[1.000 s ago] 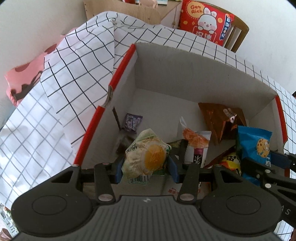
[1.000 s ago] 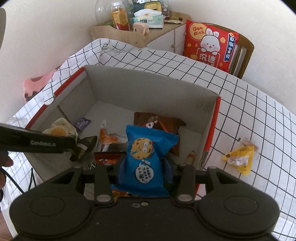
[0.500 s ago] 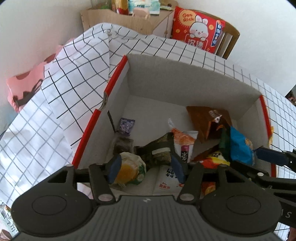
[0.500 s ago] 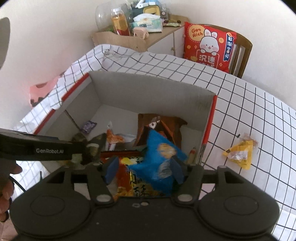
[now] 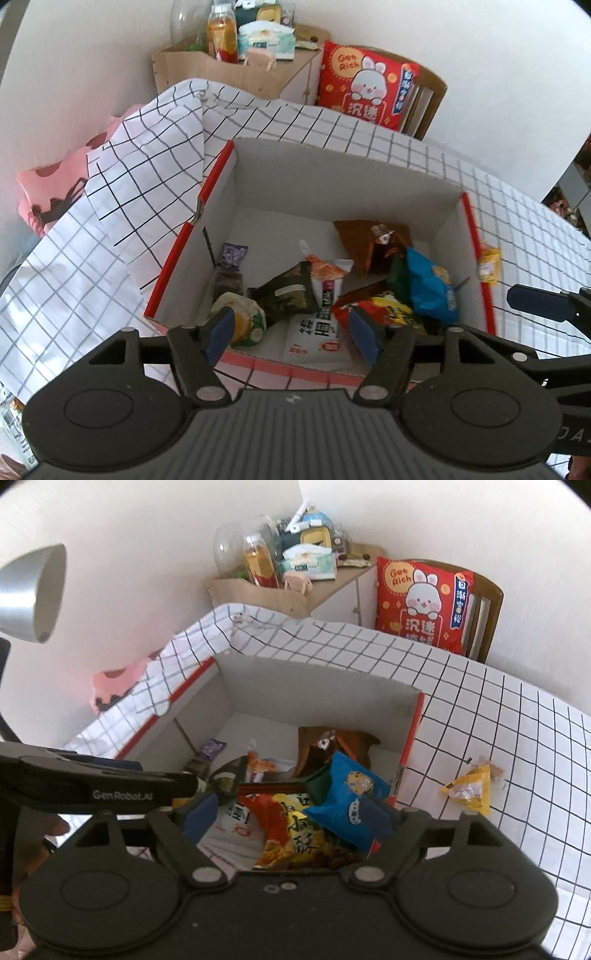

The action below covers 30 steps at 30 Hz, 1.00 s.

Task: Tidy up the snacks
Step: 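Open both tools to drop the bun pastry and cookie bag into the box, then move both tools back toward the yellow packet and clear snack on the table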

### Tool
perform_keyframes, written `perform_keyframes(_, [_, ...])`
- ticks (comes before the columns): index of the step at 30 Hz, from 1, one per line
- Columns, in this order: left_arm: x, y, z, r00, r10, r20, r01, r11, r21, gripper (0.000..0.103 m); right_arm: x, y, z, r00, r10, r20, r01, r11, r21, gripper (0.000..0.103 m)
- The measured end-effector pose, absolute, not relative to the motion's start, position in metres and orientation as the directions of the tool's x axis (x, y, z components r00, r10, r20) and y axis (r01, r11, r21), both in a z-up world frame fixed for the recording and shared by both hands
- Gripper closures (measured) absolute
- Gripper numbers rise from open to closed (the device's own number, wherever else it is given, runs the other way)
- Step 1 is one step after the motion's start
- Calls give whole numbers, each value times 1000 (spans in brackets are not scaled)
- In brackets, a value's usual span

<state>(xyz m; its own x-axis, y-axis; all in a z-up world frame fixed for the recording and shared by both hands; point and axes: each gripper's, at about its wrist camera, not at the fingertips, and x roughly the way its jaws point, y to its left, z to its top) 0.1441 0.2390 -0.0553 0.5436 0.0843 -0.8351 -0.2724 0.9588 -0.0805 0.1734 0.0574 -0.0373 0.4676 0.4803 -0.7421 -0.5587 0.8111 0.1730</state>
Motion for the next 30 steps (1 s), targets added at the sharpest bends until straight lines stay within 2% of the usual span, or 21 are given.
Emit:
perform_keyframes(5, [129,229,-41,578,78,-812,-256,962,-90,35,159,44,-21,489,505,-712,-563,806,185,15])
perform_keyframes(8, [119,221,-32,598,89,-797,-255,963,-84,29,150,33,-14,505,516,-692,-564,804,188,8])
perform_keyframes(12, [109,213,-23,617,79,-783,-247,964,-98,28,141,18,-5,511,532,-675,-568,798,198,6])
perform_keyframes(15, [104,205,-18,629,69,-774,-238,965,-107,23,134,4,1,514,546,-662,-562,797,220,5])
perform_keyframes(21, [95,178,-9,658,45,-752,-195,974,-112,22,124,-24,10,539,556,-633,-544,803,243,3])
perform_keyframes(24, [91,160,-7,675,27,-737,-164,980,-115,18,120,-41,13,555,553,-621,-530,811,249,0])
perform_keyframes(30, [89,118,-6,705,18,-709,-112,990,-86,17,112,-77,9,593,535,-601,-503,829,242,0])
